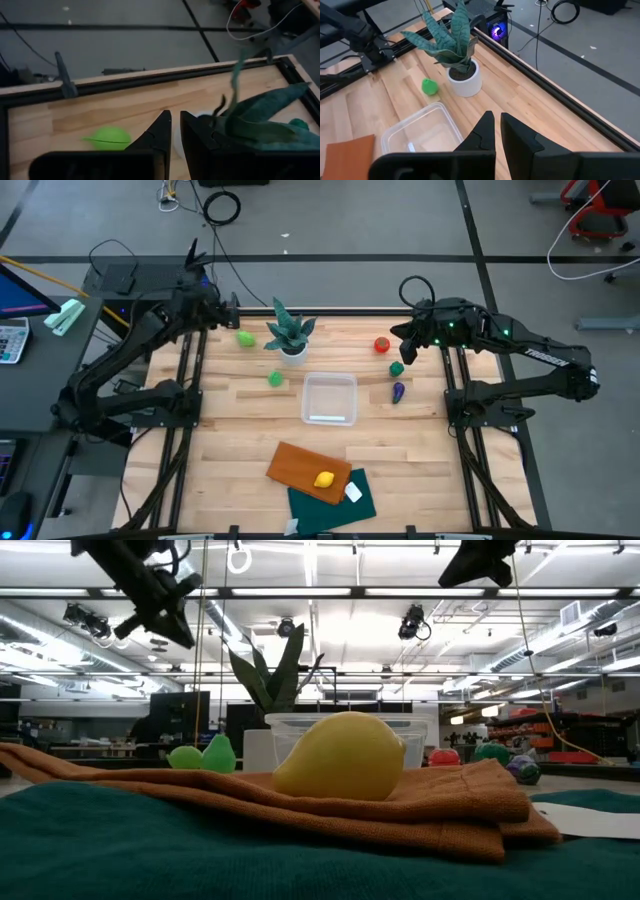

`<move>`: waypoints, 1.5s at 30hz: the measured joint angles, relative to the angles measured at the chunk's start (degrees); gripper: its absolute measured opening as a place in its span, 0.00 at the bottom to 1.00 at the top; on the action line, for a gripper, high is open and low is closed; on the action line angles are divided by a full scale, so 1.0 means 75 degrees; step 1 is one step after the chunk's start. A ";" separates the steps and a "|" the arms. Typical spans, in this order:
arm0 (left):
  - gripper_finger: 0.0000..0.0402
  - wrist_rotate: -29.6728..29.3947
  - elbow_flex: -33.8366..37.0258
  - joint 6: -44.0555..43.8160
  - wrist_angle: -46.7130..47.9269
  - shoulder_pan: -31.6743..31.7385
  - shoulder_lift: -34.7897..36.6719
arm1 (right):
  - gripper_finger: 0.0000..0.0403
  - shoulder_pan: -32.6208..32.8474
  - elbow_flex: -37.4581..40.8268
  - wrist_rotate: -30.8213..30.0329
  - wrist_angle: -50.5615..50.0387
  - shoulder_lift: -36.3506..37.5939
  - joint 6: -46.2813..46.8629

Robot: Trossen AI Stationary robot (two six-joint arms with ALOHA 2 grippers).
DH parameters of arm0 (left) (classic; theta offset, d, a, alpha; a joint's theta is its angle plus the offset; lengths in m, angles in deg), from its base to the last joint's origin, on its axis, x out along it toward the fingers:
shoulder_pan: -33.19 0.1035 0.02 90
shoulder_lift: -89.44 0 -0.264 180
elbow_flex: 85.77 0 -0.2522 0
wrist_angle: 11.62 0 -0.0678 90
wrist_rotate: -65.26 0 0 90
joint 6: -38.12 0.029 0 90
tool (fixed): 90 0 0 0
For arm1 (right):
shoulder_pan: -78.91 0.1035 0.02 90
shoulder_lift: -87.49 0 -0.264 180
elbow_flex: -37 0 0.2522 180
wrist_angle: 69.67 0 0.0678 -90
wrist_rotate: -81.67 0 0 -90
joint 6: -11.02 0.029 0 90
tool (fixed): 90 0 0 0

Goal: Pick and placing Produce into tupperware
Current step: Put the cabbage into the transparent bin

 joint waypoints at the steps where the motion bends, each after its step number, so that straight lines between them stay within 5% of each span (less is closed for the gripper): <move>1: 0.12 0.0244 0.0000 0.0000 0.0047 0.0229 -0.0112 | 0.00 0.0000 0.0000 0.0008 -0.0001 0.0000 0.0001; 6: 0.11 0.1264 0.0000 0.0017 0.0090 0.1058 -0.0751 | 0.00 0.0000 0.0002 0.0162 0.0001 -0.0009 0.0012; 14: 0.09 0.1350 -0.0719 0.0678 0.0928 0.1236 -0.2165 | 0.00 0.0000 0.0009 0.0239 0.0007 -0.0088 0.0015; 26: 0.10 0.0709 -0.3264 0.4399 0.2682 0.1061 -0.4406 | 0.00 0.0026 0.0009 0.0384 -0.0083 -0.0257 0.0024; 34: 0.18 0.0052 -0.3296 0.4952 0.3790 0.0798 -0.5524 | 0.00 0.0026 0.0009 0.0426 -0.0201 -0.0313 0.0050; 45: 0.41 -0.0306 -0.3296 0.7425 0.3895 0.0516 -0.6007 | 0.00 0.0026 0.0009 0.0781 -0.0207 -0.0373 0.0062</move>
